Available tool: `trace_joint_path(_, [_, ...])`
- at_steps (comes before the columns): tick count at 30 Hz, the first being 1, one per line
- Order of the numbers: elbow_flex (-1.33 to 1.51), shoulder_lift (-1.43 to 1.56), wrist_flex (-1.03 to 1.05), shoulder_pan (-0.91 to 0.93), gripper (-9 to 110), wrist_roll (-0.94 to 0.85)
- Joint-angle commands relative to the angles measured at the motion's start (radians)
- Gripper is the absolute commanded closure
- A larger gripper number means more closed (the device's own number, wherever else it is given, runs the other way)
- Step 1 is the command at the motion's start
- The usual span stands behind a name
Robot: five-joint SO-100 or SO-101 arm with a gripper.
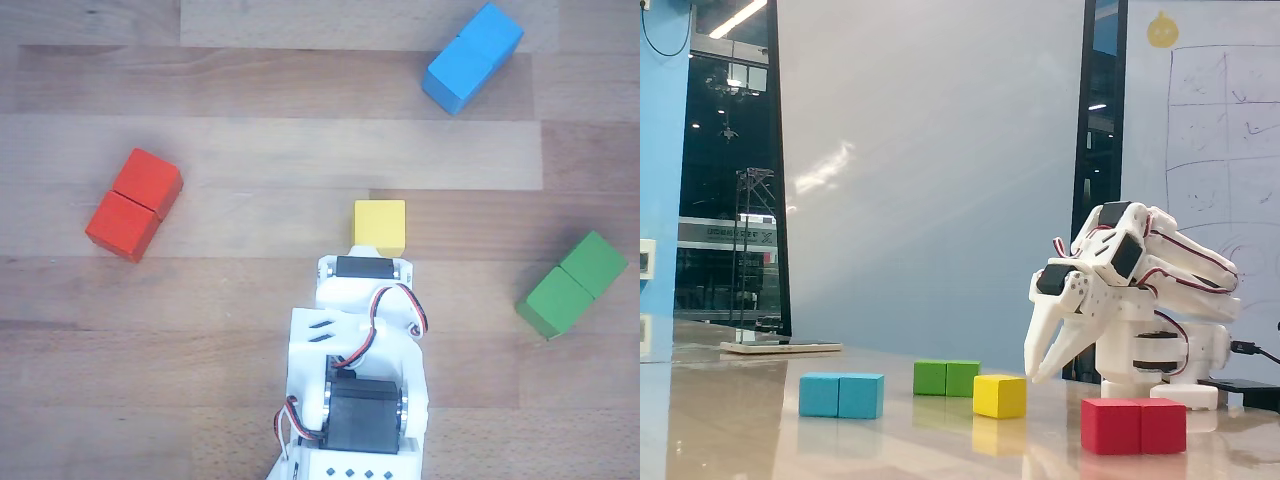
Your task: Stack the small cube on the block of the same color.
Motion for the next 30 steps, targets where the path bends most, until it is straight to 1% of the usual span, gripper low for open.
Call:
trace_joint_path(1, [-0.061,0.032,0.014,0.008,101,-0.003])
trace_joint_path(30, [-0.066,0.029,0.002,0.008,101,-0.005])
